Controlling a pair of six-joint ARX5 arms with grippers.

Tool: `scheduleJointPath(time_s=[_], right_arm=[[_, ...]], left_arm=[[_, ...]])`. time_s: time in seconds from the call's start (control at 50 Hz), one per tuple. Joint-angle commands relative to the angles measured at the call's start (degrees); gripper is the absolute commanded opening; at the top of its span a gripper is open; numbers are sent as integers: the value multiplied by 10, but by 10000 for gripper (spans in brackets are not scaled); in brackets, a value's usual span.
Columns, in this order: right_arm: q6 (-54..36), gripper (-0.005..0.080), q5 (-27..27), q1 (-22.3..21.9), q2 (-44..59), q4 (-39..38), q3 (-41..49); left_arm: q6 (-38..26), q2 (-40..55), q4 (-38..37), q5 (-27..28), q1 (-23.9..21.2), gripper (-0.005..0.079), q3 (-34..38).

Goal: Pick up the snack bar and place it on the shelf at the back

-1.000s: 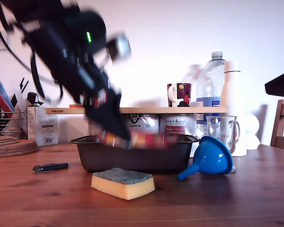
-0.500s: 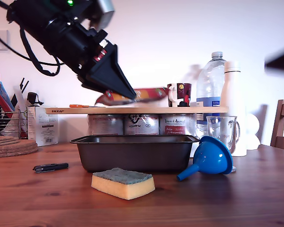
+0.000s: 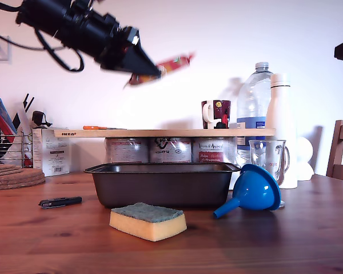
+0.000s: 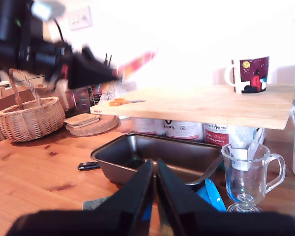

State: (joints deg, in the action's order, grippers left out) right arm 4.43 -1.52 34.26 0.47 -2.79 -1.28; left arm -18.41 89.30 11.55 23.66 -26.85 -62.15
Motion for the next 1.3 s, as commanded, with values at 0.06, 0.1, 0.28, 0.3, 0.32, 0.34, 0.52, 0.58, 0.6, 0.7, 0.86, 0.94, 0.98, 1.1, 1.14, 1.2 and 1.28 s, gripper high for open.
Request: scheduleJointPath(time_s=[0.06,0.1,0.28,0.3,0.32,0.34,0.52,0.58,0.6,0.7,0.86,0.94,0.98,1.1,1.14,1.2,1.28], right_arm=[[1,-13,-1,2,-3,10,8],[1,-13,-1,2,-3,12,8],[16,-13,0,2,-3,-11,8],[16,-13,0,2,-3,-13,8],[16,-13,0,2,-3,-14,8],[16,-13,0,2,-3,-14,8],[16,-13,1,2,-3,-4,8],[16,-13,1,2,-3,-2,8],[16,-12,1,2,-3,-1,8],[16,-13,1,2,-3,2,8],[16,-13,1,2,-3,13,8],[16,-13,1,2,-3,17,8],[16,-13,1,2,-3,19,8],[16,-13,1,2,-3,19,8],[16,-13,1,2,-3,19,8],[16,-13,1,2,-3,19,8],[16,-13,1,2,-3,19,8]], left_arm=[[8,22,74,-21,1,37,-2],[16,29,97,-28,1,37,-2],[44,73,174,-60,1,37,-8],[48,78,177,-64,1,37,-10],[48,84,181,-70,1,37,-14],[50,89,183,-73,1,37,-18],[52,145,165,-105,1,37,-84],[57,167,130,-109,3,37,-120],[57,173,118,-108,4,38,-132],[87,210,33,-108,10,39,-203],[129,262,-105,-107,22,39,-314],[133,286,-163,-107,27,39,-360],[139,295,-192,-107,31,39,-381],[139,314,-250,-107,36,39,-417],[139,314,-258,-107,38,39,-419],[139,315,-268,-107,39,39,-419],[139,315,-276,-107,39,39,-419]])
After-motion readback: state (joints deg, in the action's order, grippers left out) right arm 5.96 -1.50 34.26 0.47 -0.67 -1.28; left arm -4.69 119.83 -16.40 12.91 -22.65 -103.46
